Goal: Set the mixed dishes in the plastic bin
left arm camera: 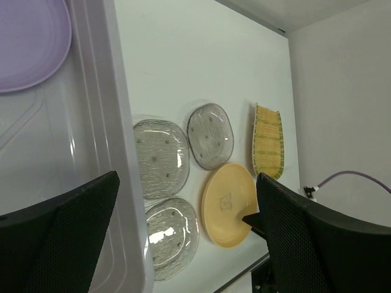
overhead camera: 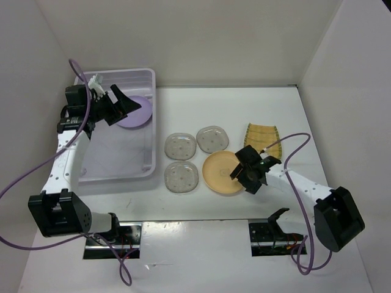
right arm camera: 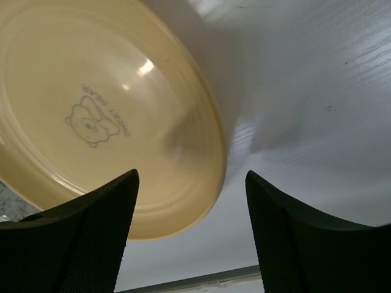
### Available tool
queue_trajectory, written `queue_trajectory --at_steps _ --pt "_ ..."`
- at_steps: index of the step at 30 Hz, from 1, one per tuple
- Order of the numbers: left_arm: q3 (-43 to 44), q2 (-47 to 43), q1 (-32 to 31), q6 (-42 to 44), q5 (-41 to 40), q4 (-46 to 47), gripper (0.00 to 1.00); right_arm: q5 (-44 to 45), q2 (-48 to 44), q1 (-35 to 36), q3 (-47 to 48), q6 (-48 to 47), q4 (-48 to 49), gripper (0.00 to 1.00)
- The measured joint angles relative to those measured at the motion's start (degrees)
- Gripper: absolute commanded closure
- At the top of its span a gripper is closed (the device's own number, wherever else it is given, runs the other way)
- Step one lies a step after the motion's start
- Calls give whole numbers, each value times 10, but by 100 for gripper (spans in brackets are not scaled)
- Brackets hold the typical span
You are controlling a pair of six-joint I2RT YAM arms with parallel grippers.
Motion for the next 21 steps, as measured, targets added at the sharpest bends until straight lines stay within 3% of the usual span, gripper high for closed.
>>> queue_trajectory --at_steps 5,12,15,21 --pt "-3 -50 0 15 27 -9 1 10 31 5 -2 -2 5 37" --pt "-3 -106 0 28 71 -14 1 20 89 10 11 -19 13 76" --pt "-4 -115 -1 30 88 -17 1 27 112 11 39 -22 26 100" --pt "-45 -127 -8 42 139 -3 1 40 106 23 75 -16 30 100"
